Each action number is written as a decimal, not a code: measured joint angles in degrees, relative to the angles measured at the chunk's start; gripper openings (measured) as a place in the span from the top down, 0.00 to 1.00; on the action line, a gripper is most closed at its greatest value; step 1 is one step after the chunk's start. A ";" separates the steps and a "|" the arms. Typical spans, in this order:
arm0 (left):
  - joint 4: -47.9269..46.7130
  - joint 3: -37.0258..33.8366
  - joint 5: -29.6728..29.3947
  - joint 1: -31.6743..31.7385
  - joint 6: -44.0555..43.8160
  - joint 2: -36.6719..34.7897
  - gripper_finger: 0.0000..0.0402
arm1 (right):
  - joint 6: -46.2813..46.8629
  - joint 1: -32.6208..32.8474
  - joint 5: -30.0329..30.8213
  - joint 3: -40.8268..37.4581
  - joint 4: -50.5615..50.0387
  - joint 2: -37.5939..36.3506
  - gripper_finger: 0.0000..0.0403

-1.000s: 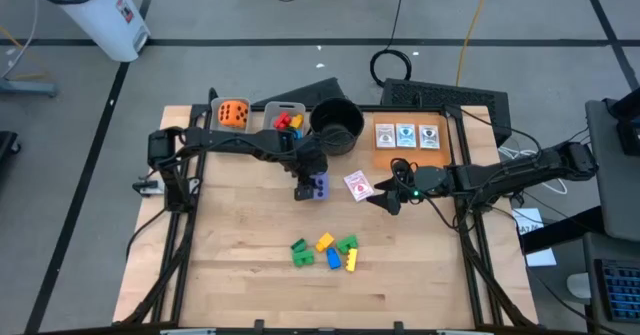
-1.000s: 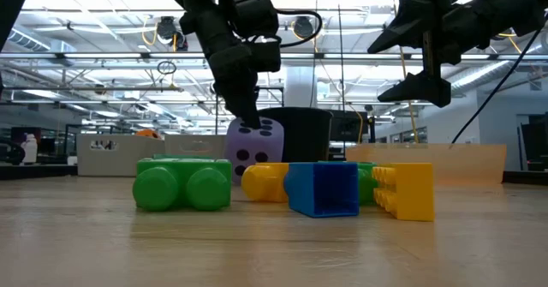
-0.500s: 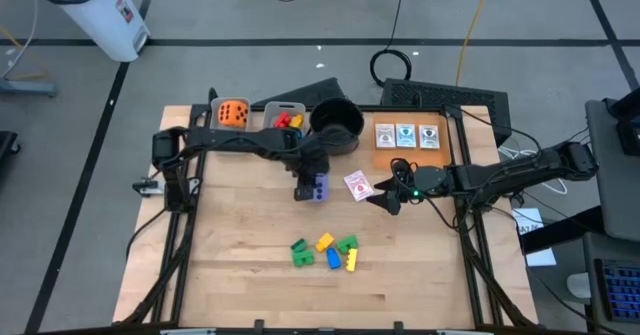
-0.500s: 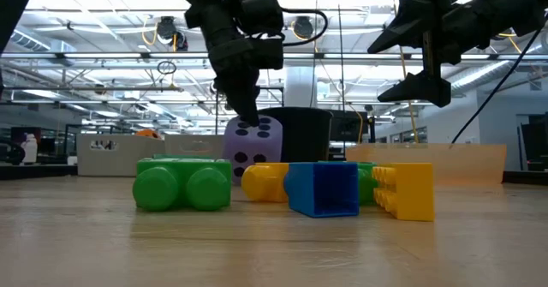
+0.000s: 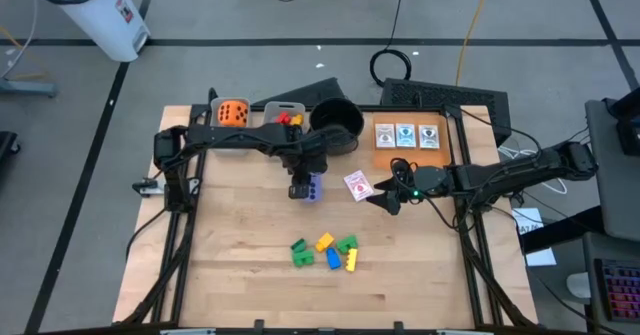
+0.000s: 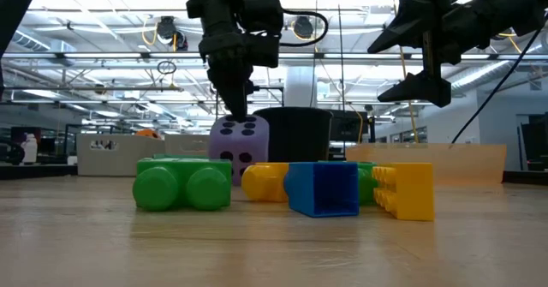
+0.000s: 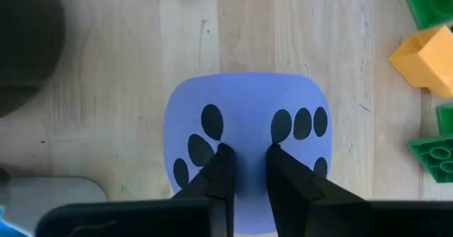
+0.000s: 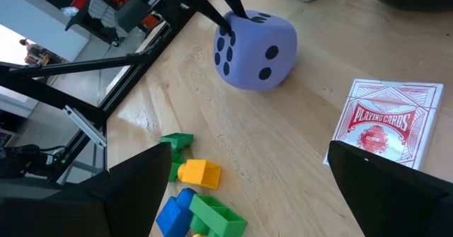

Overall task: Pick & Place Toys
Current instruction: Put the purple die into the left gray bin

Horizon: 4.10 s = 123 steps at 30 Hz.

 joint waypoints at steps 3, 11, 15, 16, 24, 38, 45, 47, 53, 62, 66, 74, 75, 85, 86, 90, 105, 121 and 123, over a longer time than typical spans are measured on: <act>-0.22 0.02 0.04 0.25 -1.00 -0.04 0.90 | 0.00 0.00 0.00 0.00 0.00 0.00 0.07; -0.10 0.11 1.08 0.44 -2.08 -0.13 0.96 | 0.02 0.00 0.00 0.00 0.01 0.00 0.07; 0.00 0.11 1.89 0.60 -2.94 -0.13 0.98 | 0.02 0.00 0.00 0.00 0.01 0.00 0.07; 0.00 0.11 2.03 0.69 -3.08 -0.13 0.98 | 0.02 0.00 0.00 0.00 0.01 0.00 0.07; -0.13 -0.03 2.73 2.19 -4.33 -2.35 1.00 | 0.02 0.00 0.00 0.00 0.03 0.00 0.07; -0.49 0.07 2.68 3.05 -5.60 -4.14 0.99 | 0.00 0.00 0.07 0.04 0.06 -0.02 0.07; -4.40 0.11 2.07 5.32 -6.03 -8.65 0.99 | 0.00 0.00 0.06 0.04 0.04 -0.02 0.07; -6.36 0.11 0.71 6.62 -6.05 -10.96 0.99 | -0.05 0.00 0.04 0.04 0.04 -0.02 0.07; -16.49 0.17 -6.18 12.89 -5.77 -19.91 0.99 | -0.06 0.00 0.02 0.04 0.04 -0.02 0.07; -23.61 0.17 -8.79 22.79 -10.22 -31.40 1.00 | -1.19 -0.14 0.61 0.03 0.01 -0.02 0.07; -21.31 0.22 -8.29 22.82 -13.76 -32.37 1.00 | -1.46 -0.79 1.29 0.04 0.14 -0.02 0.07; -16.59 0.19 -6.11 21.24 -16.63 -30.98 0.89 | -1.48 -1.49 1.18 0.02 0.21 -0.02 0.07; -16.23 0.11 -5.25 20.70 -16.66 -30.95 0.85 | -1.53 -1.49 1.16 0.02 0.21 -0.02 0.07; -5.46 -0.98 2.48 8.78 -19.01 -30.19 0.37 | -4.88 -1.49 1.20 0.02 0.19 -0.02 0.07; -4.41 -0.98 1.58 7.65 -19.00 -29.75 0.32 | -5.19 -1.49 1.20 0.02 0.17 -0.02 0.07; -1.13 -0.98 -0.93 3.08 -17.71 -26.30 0.12 | -5.55 -1.51 1.11 0.02 -0.01 -0.02 0.07; 3.30 -1.03 -1.09 -7.26 -1.06 -8.46 0.10 | -5.49 -1.40 1.01 0.02 -0.07 0.00 0.07; 9.57 -1.03 -2.93 -8.30 7.64 -1.88 0.02 | -4.44 -1.40 -0.35 0.00 -0.95 -0.02 0.07; 9.53 -1.03 -2.53 -8.28 8.46 -1.24 0.02 | -4.44 -1.40 -0.36 0.00 -1.01 -0.02 0.07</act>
